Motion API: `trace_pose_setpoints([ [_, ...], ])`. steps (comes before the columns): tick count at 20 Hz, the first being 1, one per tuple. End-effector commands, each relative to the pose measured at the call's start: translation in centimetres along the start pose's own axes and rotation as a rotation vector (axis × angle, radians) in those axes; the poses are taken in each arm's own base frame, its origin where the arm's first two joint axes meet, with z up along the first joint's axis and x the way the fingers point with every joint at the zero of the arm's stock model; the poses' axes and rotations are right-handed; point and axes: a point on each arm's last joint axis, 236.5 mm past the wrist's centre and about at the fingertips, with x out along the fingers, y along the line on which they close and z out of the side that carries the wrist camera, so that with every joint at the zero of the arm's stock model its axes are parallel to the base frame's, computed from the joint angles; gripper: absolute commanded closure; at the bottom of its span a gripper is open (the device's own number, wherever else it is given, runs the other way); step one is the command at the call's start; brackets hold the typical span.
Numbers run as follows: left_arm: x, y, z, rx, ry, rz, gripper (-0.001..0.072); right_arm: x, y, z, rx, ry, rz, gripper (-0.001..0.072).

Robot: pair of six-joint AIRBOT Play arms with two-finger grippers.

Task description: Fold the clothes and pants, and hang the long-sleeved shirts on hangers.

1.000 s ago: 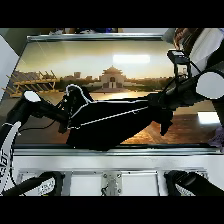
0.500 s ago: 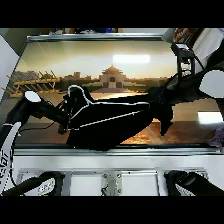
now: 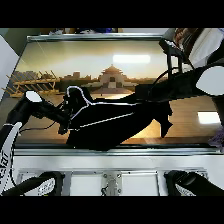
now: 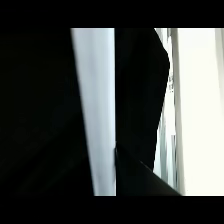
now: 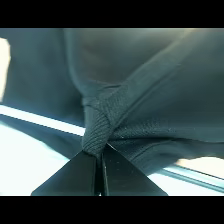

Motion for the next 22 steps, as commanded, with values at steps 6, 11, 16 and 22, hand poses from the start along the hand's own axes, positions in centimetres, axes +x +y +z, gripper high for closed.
trace_pose_setpoints([
  [6, 0.0, 0.0, 0.0, -0.001, -0.001, -0.001, 0.0688, 2.5, 7.3, -0.2, -0.064, -0.001, 0.209, 0.0689],
  [11, 0.0, -0.1, 0.1, -0.002, -0.001, -0.002, 0.0688, 4.3, 12.0, -0.5, -0.12, -0.039, 0.296, 0.0689],
  [16, 0.0, -0.1, 0.0, -0.009, -0.001, -0.002, 0.0688, 6.0, 16.0, -1.0, -0.156, -0.074, 0.371, 0.0689],
  [22, 0.0, -0.1, 0.1, -0.009, -0.002, -0.003, 0.0687, 8.3, 17.8, -1.9, -0.161, -0.054, 0.396, 0.0689],
])
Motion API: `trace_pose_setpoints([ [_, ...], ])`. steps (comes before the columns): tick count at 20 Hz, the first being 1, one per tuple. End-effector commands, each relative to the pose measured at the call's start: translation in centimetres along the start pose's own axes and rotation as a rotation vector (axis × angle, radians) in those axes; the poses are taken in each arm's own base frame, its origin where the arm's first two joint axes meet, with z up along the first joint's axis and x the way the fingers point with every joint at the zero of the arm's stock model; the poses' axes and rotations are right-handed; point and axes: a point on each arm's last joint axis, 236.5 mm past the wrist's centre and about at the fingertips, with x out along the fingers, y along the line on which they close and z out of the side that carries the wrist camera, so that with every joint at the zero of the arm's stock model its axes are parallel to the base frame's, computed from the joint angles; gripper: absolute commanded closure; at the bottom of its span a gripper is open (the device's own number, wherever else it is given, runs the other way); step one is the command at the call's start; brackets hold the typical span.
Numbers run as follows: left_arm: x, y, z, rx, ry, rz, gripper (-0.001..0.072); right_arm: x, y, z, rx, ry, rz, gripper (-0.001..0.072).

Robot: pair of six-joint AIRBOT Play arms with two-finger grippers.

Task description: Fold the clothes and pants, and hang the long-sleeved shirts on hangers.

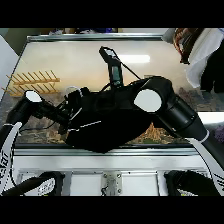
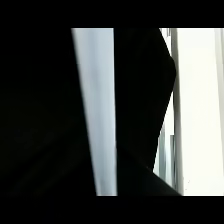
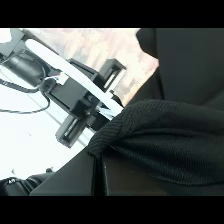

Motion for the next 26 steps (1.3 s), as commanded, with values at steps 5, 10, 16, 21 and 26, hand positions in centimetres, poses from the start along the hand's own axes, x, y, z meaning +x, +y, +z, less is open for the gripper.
trace_pose_setpoints([
  [5, 0.0, 0.0, 0.1, 0.001, -0.002, 0.0, 0.0688, 2.8, 0.5, -1.1, -0.002, 0.029, 0.013, 0.0689],
  [10, 0.0, 0.0, 0.1, 0.001, -0.002, 0.0, 0.0688, 2.8, 0.5, -1.5, -0.056, 0.042, 0.011, 0.0684],
  [16, 0.0, 0.0, 0.1, 0.001, -0.002, -0.001, 0.0688, 2.3, 0.8, -1.3, -0.142, 0.032, 0.018, 0.0318],
  [21, 0.0, 0.0, 0.1, 0.001, -0.002, 0.0, 0.0687, -1.1, -0.9, -2.1, -0.223, 0.086, -0.044, 0.0309],
  [26, 0.0, 0.0, 0.1, 0.001, -0.002, 0.0, 0.0688, -2.4, -2.2, -2.9, -0.251, 0.136, -0.079, -0.0008],
])
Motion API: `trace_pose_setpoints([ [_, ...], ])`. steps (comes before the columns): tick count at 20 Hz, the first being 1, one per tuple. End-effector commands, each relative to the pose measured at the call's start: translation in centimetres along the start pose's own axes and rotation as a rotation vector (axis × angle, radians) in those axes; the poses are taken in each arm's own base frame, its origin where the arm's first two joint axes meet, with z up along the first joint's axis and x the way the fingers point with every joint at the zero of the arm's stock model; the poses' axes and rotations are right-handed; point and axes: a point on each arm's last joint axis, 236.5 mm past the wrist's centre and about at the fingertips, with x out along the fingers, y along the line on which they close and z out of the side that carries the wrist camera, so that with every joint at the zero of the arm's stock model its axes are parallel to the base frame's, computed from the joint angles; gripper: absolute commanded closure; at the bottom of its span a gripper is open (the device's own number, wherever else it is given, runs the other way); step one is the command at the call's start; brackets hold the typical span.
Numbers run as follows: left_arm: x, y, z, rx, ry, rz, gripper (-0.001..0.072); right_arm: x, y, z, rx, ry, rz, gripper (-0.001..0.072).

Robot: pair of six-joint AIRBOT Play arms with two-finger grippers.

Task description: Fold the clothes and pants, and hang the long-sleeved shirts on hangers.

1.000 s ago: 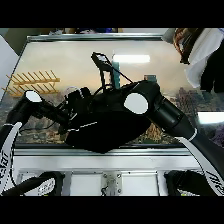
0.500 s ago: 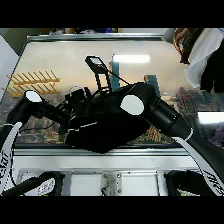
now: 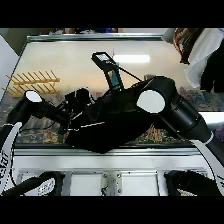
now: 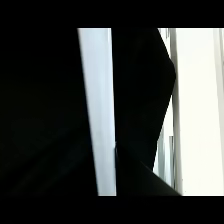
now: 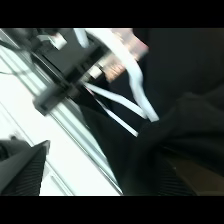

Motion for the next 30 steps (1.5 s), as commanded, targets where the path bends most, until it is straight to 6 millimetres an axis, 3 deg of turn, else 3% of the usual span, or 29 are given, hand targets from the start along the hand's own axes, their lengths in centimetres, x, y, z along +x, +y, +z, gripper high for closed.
trace_pose_setpoints([
  [1, 0.0, 0.0, 0.0, 0.001, 0.002, 0.001, 0.0688, -0.5, -0.3, -1.0, -0.033, 0.041, -0.013, -0.0008],
  [6, 0.0, 0.0, 0.0, 0.001, 0.002, 0.001, 0.0687, -0.8, 0.5, -0.7, -0.059, 0.029, 0.0, -0.0007],
  [12, 0.0, 0.0, 0.0, -0.001, 0.001, 0.001, 0.0688, 1.3, 4.8, 0.8, -0.222, 0.023, 0.061, -0.0003],
  [14, 0.0, 0.0, 0.0, -0.006, 0.001, 0.002, 0.0688, 0.1, 4.9, 2.2, -0.267, -0.017, 0.052, -0.0004],
  [18, 0.0, 0.0, 0.0, -0.006, 0.001, 0.001, 0.0688, -6.0, 1.8, 2.9, -0.346, -0.053, -0.032, -0.0004],
  [21, 0.0, -0.1, 0.0, -0.006, 0.001, -0.005, 0.0688, -11.4, -3.1, 1.3, -0.328, -0.016, -0.115, -0.0004],
  [24, 0.0, -0.2, 0.0, -0.006, 0.001, -0.006, 0.0688, -15.8, -6.6, -0.3, -0.237, -0.076, -0.077, -0.0004],
  [27, 0.0, -0.2, 0.0, -0.006, 0.001, -0.006, 0.0687, -18.5, -10.7, -1.8, -0.137, -0.195, -0.028, -0.0004],
  [30, 0.0, -0.2, 0.0, -0.006, 0.001, -0.007, 0.0687, -19.2, -15.8, -3.8, -0.031, -0.281, -0.039, -0.0004],
])
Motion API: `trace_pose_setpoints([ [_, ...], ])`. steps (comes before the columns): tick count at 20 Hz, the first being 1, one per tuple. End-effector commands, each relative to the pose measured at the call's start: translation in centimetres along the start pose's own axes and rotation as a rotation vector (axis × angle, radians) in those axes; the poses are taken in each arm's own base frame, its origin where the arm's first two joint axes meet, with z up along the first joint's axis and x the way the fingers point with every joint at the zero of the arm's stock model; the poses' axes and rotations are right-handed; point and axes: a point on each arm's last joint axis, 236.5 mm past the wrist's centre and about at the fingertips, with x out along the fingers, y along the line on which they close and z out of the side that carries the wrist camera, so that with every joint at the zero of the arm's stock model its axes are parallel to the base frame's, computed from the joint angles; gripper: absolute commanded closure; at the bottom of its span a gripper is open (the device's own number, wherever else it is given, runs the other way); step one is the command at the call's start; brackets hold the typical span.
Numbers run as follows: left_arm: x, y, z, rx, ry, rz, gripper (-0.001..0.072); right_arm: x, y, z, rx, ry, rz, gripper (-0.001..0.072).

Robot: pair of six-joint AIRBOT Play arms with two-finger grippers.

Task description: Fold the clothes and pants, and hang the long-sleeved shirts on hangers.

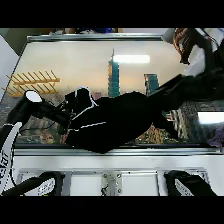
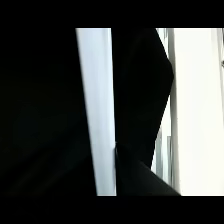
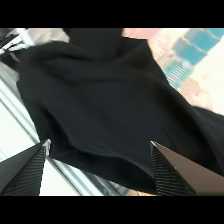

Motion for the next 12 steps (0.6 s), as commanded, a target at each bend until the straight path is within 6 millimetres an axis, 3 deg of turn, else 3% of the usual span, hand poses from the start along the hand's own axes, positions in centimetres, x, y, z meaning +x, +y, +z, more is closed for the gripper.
trace_pose_setpoints([
  [1, 0.0, -0.1, 0.0, 0.001, 0.0, -0.003, 0.0687, -1.4, -3.5, -1.7, 0.121, -0.139, 0.049, -0.0004],
  [5, 0.0, -0.6, 0.0, 0.002, -0.001, -0.024, 0.0687, -0.9, -3.3, -1.6, 0.211, -0.193, 0.142, -0.0004],
  [7, 0.0, -0.7, 0.0, 0.002, -0.001, -0.028, 0.0687, -1.2, -3.0, -0.4, 0.179, -0.246, 0.159, -0.0004],
  [10, 0.0, -0.9, 0.1, 0.002, -0.002, -0.039, 0.0687, -1.0, -2.4, -1.3, -0.236, -0.253, 0.145, -0.0004],
  [12, 0.0, -1.1, 0.1, 0.002, -0.002, -0.046, 0.0687, -0.7, -2.1, -2.8, -0.309, -0.262, 0.227, -0.0003],
])
